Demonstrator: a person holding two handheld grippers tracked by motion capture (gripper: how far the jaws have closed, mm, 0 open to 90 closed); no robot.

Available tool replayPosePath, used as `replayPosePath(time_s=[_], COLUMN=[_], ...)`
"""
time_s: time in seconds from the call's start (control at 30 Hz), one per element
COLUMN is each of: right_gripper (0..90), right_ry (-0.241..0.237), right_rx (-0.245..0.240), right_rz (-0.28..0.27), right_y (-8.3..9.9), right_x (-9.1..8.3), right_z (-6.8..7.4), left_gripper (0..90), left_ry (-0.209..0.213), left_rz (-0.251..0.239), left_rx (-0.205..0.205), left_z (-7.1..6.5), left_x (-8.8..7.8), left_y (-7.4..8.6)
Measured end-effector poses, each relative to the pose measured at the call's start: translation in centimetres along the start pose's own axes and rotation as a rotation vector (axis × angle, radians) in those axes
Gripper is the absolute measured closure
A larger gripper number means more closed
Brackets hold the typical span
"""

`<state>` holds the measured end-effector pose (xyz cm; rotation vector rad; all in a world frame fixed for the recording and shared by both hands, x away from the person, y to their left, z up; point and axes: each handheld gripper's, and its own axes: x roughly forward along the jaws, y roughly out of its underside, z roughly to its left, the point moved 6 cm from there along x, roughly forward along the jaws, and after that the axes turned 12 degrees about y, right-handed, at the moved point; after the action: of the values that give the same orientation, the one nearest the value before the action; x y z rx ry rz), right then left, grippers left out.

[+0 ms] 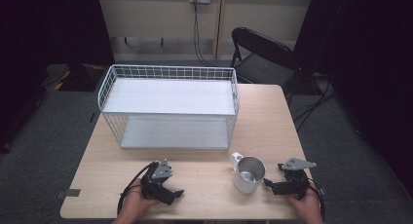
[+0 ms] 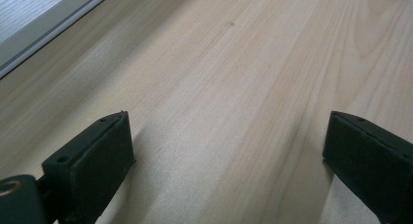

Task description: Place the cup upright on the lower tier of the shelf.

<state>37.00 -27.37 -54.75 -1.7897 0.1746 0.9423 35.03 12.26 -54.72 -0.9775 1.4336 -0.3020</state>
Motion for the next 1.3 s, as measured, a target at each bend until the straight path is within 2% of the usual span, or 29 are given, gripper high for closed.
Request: replayPosePath(time_s=[0.33,0.4,0.47,0.5,0.73,0.9,1.3], right_gripper=[15.9,21.5,21.5,21.6,21.6,21.6,22.4], right_ry=[0.027,0.01,0.001,0.016,0.029,0.016,0.015], right_rx=[0.026,0.064,0.077,0.081,0.073,0.085,0.069], right_rz=[0.012,0.034,0.031,0.025,0.005,-0.003,-0.006], right_y=[-0.1,-0.4,-0.5,-0.9,-2.2,-3.4,-6.3], right_x=[-0.1,-0.4,-0.5,-1.1,-2.4,-3.1,-4.6], right_z=[-0.1,-0.3,-0.3,-0.5,-0.7,-0.7,-0.8], left_gripper=[2.1,2.1,2.1,1.7,1.6,1.6,1.4], left_ry=[0.001,0.002,0.002,0.002,0.005,0.006,0.006], left_rz=[0.0,0.001,0.0,0.002,0.003,0.003,0.003], left_rx=[0.001,0.001,0.001,0.0,-0.002,-0.002,-0.001], left_z=[0.0,0.0,0.0,0.0,0.0,0.0,0.0], left_x=[0.0,0.0,0.0,0.0,0.0,0.0,0.0], left_y=[0.0,0.0,0.0,0.0,0.0,0.0,0.0])
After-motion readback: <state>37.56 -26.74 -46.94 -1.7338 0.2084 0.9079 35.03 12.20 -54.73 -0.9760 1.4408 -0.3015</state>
